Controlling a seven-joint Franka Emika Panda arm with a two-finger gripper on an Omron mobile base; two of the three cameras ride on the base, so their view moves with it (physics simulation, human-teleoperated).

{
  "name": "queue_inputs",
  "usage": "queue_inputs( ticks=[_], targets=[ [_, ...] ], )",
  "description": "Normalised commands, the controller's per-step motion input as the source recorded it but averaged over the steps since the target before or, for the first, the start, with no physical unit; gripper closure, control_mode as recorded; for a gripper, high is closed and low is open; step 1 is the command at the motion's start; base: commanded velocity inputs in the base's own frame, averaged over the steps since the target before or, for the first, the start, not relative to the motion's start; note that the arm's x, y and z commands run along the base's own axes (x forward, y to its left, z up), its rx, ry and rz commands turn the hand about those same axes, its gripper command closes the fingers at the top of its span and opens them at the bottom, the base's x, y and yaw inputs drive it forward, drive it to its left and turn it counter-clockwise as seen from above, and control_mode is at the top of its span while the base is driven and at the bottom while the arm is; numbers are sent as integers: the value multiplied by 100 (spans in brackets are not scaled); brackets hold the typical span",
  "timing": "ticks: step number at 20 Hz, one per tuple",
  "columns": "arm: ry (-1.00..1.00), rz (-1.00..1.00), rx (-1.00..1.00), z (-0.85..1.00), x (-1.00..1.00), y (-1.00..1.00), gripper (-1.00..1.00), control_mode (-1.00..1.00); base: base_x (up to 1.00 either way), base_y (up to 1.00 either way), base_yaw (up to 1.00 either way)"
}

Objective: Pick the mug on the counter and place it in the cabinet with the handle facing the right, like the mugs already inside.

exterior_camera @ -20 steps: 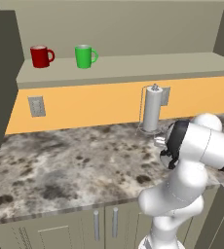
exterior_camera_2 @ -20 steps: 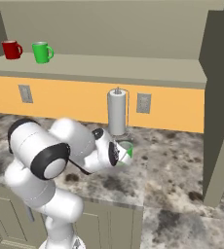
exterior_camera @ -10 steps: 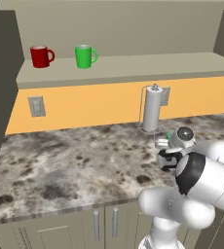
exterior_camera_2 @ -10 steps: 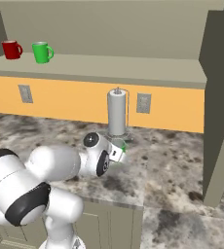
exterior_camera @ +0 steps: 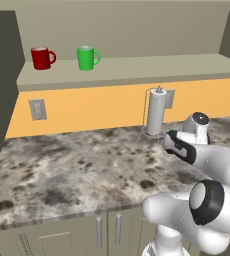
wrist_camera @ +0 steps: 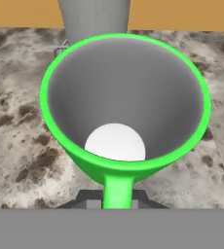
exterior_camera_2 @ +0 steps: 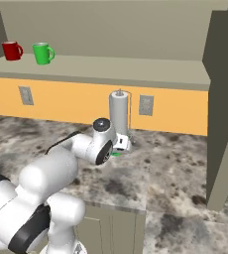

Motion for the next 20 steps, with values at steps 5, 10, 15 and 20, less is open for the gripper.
queue_inputs(
  ticks=[5, 10, 15, 20],
  targets=[
    [5, 29, -1, 9, -20, 7, 100, -100, 0, 0, 0],
    [-1, 37, 1, 5, -31, 27, 100, -100, 0, 0, 0],
    [9, 37, -5, 33, -19, 50, 100, -100, 0, 0, 0],
    [11, 38, -5, 36, -20, 49, 100, -100, 0, 0, 0]
  ],
)
